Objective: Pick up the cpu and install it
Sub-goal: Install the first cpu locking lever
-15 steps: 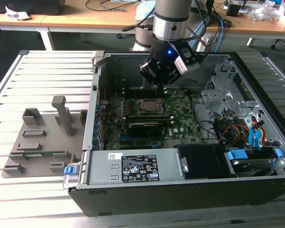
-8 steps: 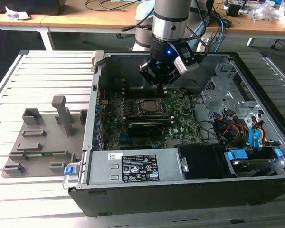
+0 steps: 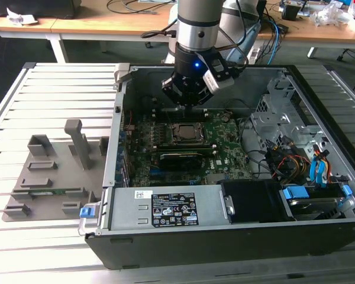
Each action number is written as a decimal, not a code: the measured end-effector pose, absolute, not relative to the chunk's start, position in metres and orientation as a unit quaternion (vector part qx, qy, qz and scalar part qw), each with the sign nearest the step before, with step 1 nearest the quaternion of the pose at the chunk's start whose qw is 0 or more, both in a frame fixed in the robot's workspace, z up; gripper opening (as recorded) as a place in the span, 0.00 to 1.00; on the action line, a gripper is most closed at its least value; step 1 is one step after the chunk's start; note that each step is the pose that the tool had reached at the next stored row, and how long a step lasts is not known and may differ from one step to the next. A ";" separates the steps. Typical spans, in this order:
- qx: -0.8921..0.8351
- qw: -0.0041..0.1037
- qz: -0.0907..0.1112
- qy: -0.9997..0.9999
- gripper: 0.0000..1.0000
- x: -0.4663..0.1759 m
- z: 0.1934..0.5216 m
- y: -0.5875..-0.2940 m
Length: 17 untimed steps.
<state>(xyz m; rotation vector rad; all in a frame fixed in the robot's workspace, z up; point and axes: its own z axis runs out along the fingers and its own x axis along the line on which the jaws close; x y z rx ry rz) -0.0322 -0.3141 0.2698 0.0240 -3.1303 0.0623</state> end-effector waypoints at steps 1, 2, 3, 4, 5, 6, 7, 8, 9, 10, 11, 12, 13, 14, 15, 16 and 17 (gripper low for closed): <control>0.008 0.005 0.020 -1.000 0.11 -0.036 0.270 -0.314; 0.008 0.005 0.020 -1.000 0.11 -0.038 0.270 -0.314; 0.008 0.005 0.020 -1.000 0.11 -0.040 0.270 -0.314; 0.008 0.005 0.020 -1.000 0.11 -0.042 0.270 -0.314; 0.008 0.005 0.020 -1.000 0.11 -0.045 0.270 -0.314; 0.008 0.005 0.020 -1.000 0.11 -0.047 0.270 -0.314; 0.008 0.005 0.020 -1.000 0.11 -0.048 0.270 -0.314; 0.008 0.005 0.020 -1.000 0.11 -0.049 0.270 -0.314; 0.008 0.005 0.020 -1.000 0.11 -0.051 0.270 -0.314; 0.008 0.005 0.020 -1.000 0.11 -0.052 0.270 -0.314; 0.008 0.005 0.020 -1.000 0.11 -0.052 0.270 -0.314; 0.008 0.005 0.020 -1.000 0.11 -0.053 0.270 -0.314; 0.008 0.005 0.020 -1.000 0.11 -0.055 0.269 -0.312; 0.008 0.005 0.020 -1.000 0.11 -0.055 0.269 -0.312; 0.008 0.005 0.020 -1.000 0.11 -0.056 0.269 -0.311; 0.008 0.005 0.020 -1.000 0.11 -0.058 0.269 -0.309; 0.008 0.005 0.020 -1.000 0.11 -0.060 0.269 -0.307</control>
